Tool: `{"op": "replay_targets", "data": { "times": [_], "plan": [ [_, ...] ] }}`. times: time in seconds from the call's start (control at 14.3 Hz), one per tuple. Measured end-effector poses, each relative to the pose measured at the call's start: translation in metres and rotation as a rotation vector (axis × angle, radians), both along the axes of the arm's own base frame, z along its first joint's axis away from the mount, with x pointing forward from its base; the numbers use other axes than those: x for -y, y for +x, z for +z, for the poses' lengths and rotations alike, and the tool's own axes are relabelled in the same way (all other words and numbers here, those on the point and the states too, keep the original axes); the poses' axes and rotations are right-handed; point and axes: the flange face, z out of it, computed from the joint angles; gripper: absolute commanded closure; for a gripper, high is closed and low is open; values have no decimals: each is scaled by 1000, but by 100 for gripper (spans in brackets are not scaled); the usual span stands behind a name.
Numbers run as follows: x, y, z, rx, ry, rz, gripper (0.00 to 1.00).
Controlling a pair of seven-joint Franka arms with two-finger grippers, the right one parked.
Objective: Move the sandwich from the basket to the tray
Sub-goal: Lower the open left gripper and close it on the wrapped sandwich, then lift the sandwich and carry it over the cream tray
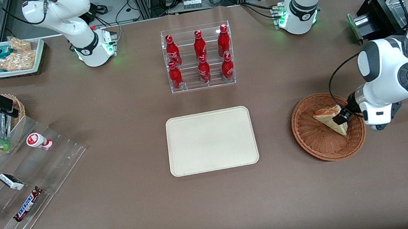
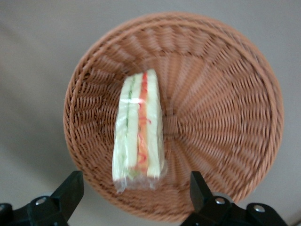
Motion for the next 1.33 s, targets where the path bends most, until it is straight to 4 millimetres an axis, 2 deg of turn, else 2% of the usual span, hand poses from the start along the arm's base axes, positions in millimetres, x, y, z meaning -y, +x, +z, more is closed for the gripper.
{"op": "replay_targets", "data": {
  "times": [0.28,0.35,0.42,0.49,0.56,0.63,0.91,1.05,1.19,1.33],
  "plan": [
    [-4,-21,-30,53,17,170,0],
    [-4,-24,-35,56,19,193,4],
    [-4,-26,-38,60,21,223,28],
    [-4,-26,-40,65,24,257,61],
    [-3,-26,-42,68,26,293,88],
    [-2,-27,-44,66,28,316,95],
    [0,-30,-47,55,31,329,97],
    [7,-24,-31,43,29,316,98],
    [36,-5,3,32,13,269,98],
    [89,14,37,43,-20,194,97]
  ]
}}
